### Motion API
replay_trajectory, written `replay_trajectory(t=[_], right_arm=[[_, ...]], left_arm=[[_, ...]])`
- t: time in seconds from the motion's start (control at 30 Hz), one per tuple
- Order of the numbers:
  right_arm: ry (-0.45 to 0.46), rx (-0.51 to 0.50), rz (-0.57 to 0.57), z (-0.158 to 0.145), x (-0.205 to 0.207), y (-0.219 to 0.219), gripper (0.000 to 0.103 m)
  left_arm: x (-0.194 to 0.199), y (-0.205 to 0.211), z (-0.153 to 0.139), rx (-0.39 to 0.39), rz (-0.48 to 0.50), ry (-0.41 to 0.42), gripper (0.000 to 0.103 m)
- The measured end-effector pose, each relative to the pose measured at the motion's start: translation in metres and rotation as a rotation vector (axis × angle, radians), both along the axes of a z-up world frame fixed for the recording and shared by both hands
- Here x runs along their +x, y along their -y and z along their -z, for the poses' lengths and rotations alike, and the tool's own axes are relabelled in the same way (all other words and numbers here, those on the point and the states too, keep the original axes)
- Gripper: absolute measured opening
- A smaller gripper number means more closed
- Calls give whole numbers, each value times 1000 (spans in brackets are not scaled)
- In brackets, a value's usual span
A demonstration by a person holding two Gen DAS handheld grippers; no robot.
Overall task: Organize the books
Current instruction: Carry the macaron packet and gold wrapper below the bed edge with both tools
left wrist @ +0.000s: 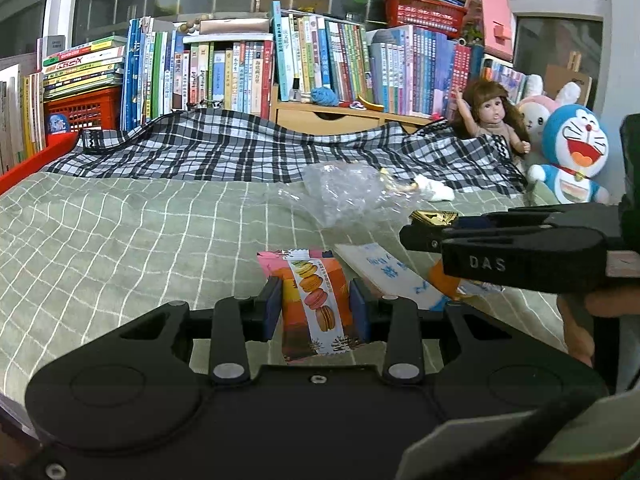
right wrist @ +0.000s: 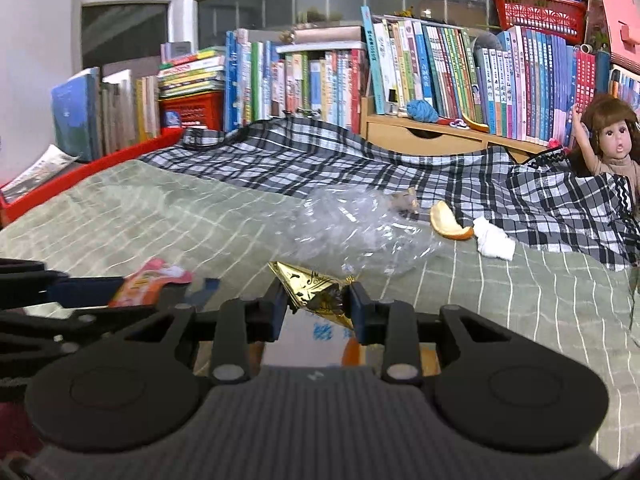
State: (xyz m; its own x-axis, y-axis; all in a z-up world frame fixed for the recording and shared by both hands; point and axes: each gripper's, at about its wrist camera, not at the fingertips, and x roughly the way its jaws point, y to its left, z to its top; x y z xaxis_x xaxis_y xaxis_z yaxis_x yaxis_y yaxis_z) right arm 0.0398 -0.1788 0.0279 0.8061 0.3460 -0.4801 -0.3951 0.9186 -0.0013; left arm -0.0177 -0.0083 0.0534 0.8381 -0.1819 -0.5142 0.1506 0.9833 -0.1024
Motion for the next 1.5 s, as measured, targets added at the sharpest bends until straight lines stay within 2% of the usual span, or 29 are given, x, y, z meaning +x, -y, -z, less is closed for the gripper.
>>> replay_trajectory(t=[0.37,0.77,1.0,1.27,1.5], right_arm=[[-12,38,-15,3,-57,10,39],[-26,46,-26,6,-89,15,39],[-66,62,-38,15,-109,17,39],[-159,67,-65,42,-137,18,39],[-291,51,-80,78,-150,17,39]], left_arm=[[-42,8,2,0,31,-12,34],[-72,13,3,2,53,-24,34],[-92,13,5,-5,79,-44,34],[-124,15,25,11,150,-125,34],[-137,12,62,42,166,-259,34]])
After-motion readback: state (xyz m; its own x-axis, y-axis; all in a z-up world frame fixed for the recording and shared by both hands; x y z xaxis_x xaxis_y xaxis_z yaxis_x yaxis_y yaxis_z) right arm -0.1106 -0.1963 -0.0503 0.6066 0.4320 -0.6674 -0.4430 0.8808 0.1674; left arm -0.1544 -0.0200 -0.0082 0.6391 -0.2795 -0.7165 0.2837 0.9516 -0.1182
